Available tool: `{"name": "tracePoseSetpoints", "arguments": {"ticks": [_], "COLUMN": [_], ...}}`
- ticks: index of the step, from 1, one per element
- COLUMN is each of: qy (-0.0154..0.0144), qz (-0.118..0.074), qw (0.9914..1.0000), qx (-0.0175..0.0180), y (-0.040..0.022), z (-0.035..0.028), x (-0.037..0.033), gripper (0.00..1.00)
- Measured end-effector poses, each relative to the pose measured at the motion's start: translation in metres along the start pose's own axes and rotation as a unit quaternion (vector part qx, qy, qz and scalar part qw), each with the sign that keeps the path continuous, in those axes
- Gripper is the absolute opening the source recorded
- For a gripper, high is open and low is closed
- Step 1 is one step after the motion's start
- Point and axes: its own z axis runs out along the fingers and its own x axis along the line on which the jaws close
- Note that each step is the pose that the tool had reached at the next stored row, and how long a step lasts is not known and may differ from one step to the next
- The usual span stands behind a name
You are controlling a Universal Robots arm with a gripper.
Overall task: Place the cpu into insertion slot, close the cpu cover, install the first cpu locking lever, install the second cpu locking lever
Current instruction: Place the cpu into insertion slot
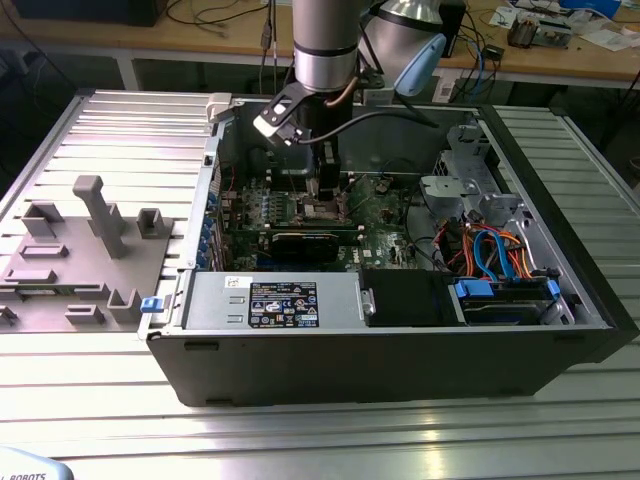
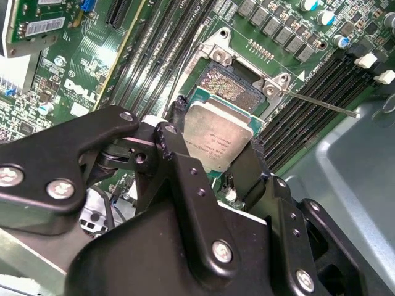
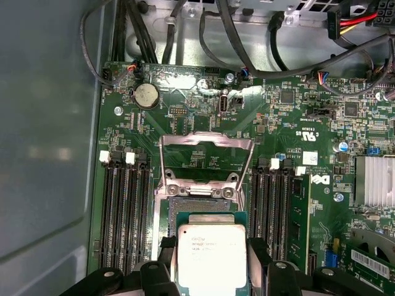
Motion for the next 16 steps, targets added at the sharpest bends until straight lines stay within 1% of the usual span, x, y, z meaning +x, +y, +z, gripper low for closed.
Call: {"name": "tracePoseSetpoints", "arguments": {"ticks": [1,3,9,13,16], "qy": [0.0,0.0,0.0001,0.0,0.0], "qz": [0.0,0.0,0.0,0.0,0.0], "qw": [1.0,1.0,1.0,1.0,1.0], "qx": [0.0,0.0,0.0,0.0,0.0], "y": [0.0,-0.0004,-0.0004,-0.0005,-0.0007], "z": [0.0002,0.0059,0.0066,0.0082,0.0117], "x": [0.0,0.0002,0.0006,0.0007,0.001], "gripper": [0.54,0.54,0.54,0.54,0.54]}}
